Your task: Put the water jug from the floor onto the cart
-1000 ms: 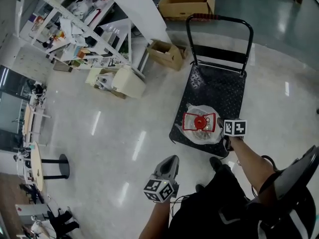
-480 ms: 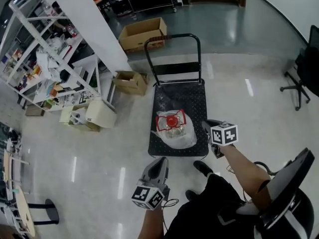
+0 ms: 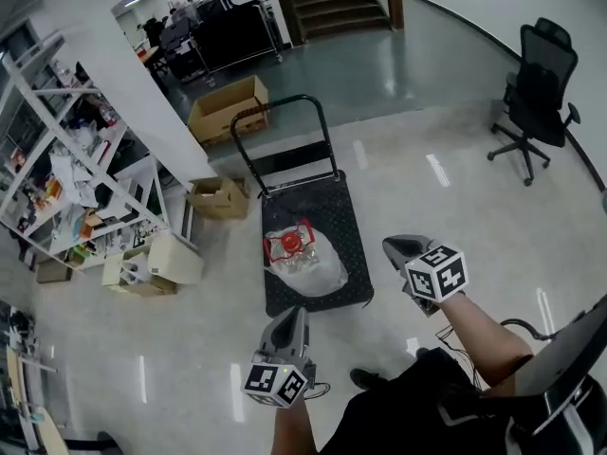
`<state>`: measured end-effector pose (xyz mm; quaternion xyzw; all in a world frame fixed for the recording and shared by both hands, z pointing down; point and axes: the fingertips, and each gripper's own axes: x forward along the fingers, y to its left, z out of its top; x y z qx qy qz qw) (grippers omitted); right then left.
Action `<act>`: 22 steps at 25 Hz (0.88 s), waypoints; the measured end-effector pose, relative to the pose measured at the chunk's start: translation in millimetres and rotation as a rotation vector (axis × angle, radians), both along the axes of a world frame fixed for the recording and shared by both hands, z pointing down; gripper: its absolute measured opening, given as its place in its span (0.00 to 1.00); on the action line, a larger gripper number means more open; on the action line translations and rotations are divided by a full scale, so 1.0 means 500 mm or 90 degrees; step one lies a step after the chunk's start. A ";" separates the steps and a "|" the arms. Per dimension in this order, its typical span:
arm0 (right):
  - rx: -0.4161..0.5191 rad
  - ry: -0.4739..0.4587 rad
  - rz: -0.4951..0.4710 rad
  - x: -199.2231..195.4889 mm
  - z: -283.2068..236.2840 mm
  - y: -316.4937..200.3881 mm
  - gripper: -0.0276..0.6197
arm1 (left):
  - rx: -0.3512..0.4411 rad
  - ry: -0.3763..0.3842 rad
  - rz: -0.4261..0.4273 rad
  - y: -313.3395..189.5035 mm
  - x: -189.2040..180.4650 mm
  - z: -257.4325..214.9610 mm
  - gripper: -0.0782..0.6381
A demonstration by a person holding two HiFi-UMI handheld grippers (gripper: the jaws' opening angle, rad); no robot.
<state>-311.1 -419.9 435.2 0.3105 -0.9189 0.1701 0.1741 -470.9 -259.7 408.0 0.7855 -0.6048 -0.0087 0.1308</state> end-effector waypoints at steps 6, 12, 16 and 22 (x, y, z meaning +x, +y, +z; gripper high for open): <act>0.067 -0.032 0.028 0.185 -0.064 0.060 0.05 | 0.028 -0.049 -0.004 0.010 0.156 -0.053 0.11; 0.117 -0.036 -0.005 0.379 -0.116 0.114 0.05 | 0.035 -0.022 -0.056 0.042 0.343 -0.079 0.11; 0.113 -0.066 0.012 0.483 -0.123 0.166 0.05 | 0.011 -0.042 -0.038 0.104 0.448 -0.092 0.11; 0.111 -0.067 0.034 0.572 -0.130 0.268 0.05 | 0.006 -0.072 -0.006 0.200 0.552 -0.107 0.11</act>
